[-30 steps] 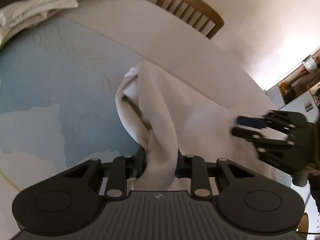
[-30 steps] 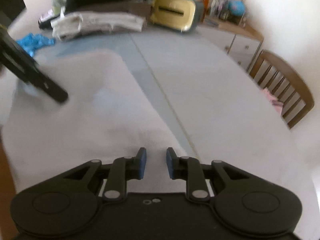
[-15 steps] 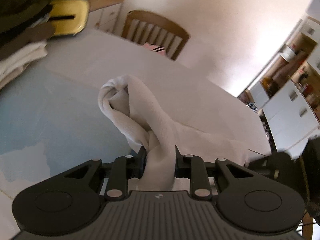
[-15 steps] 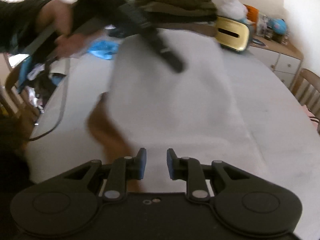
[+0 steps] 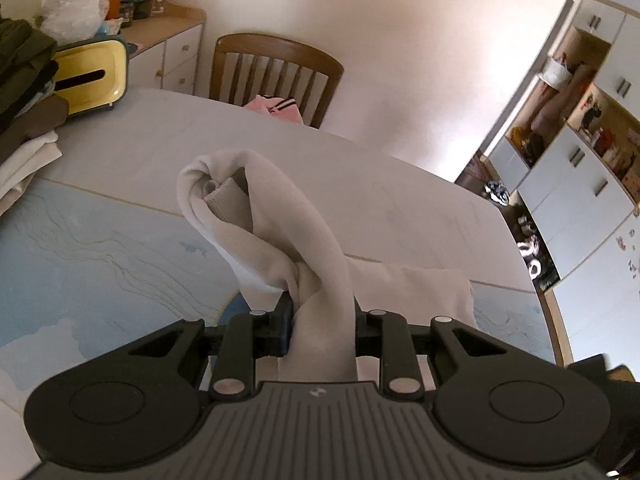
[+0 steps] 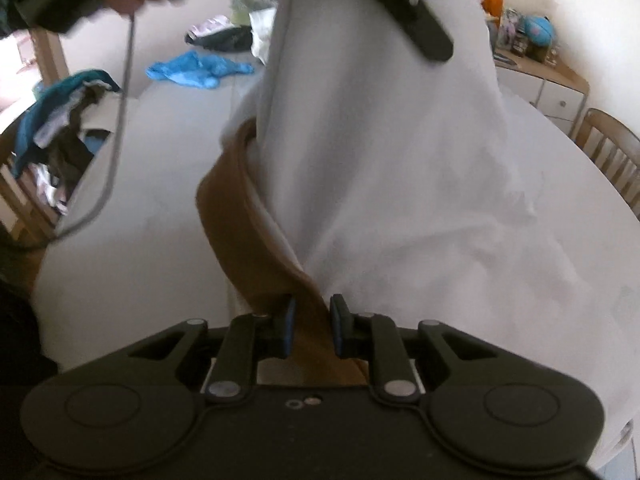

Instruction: Fold clothes

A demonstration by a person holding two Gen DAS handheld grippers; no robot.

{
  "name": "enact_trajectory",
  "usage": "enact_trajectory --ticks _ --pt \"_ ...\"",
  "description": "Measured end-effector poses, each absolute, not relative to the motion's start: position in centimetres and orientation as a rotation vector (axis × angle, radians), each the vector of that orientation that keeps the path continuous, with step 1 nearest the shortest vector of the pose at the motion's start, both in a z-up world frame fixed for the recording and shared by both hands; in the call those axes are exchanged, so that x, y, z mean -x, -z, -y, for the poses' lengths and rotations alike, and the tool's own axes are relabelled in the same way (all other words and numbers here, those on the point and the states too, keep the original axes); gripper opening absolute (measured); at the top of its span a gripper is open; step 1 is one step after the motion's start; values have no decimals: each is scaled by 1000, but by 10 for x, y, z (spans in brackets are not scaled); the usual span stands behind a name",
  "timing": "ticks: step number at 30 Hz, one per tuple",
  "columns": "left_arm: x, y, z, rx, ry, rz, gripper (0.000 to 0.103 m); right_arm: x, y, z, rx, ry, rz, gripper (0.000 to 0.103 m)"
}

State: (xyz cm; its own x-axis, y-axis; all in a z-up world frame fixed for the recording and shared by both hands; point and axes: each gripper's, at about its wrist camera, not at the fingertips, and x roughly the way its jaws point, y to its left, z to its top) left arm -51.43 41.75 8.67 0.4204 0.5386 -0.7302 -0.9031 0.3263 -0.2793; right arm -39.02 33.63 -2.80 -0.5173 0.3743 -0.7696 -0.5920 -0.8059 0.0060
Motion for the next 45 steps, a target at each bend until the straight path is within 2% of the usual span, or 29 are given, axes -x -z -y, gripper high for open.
enact_trajectory --ticks 5,10,16,20,33,35,36,37,40,45 --pt "496 -91 -410 702 -992 -604 23 383 21 -325 1002 -2273 -374 103" --pt "473 -102 -409 647 -965 -641 23 338 -4 -298 865 -2142 -380 103" --pt "433 -110 -408 611 -914 -684 24 292 7 -253 825 -1913 -420 103" --pt "396 -107 -408 591 -855 -721 24 285 21 -238 772 -1863 -511 103" --pt "283 3 -429 640 -726 -919 25 271 17 -217 666 -1797 -589 103" --pt "283 4 -429 663 -684 -906 37 264 15 -214 657 -1789 -605 103" --pt "284 3 -428 678 -639 -897 61 260 13 -212 652 -1785 -613 103" --pt "284 2 -428 692 -594 -887 80 257 12 -210 647 -1782 -621 103" --pt "290 -13 -422 676 -467 -899 82 246 8 -205 634 -1770 -645 103" --pt "338 -62 -411 710 -300 -784 82 221 -6 -199 574 -1750 -706 103"
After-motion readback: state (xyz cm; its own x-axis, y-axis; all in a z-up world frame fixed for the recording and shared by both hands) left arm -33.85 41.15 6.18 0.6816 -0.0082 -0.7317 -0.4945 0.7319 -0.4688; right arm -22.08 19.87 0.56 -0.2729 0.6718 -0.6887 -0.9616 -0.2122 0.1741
